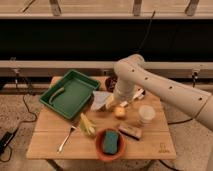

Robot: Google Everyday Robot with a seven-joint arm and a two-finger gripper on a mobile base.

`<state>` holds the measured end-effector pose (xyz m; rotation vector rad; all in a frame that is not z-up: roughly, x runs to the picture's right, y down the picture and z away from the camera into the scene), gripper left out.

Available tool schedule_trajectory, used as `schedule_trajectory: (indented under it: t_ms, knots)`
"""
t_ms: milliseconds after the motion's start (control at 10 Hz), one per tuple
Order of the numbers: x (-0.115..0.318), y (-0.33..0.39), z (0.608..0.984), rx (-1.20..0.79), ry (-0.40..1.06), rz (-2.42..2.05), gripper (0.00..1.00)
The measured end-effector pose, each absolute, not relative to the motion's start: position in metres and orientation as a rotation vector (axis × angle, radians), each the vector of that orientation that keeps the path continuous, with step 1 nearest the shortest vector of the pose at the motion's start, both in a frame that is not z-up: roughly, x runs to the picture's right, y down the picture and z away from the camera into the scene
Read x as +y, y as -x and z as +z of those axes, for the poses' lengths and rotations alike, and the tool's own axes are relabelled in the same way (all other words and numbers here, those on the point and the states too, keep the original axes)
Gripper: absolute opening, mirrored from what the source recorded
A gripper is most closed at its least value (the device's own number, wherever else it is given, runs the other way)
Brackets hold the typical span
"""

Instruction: Place apple in table surface

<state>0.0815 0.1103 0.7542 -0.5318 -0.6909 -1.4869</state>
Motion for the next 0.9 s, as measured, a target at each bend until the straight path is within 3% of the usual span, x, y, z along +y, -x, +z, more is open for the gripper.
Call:
schedule_trajectory:
  t_ms: [300,900]
  knots:
    - [0.132,-0.086,0.786,-0.677,0.562,-1.491,0.77]
    - [0.136,-0.08,0.832,-0.653,0.582,-1.5,0.77]
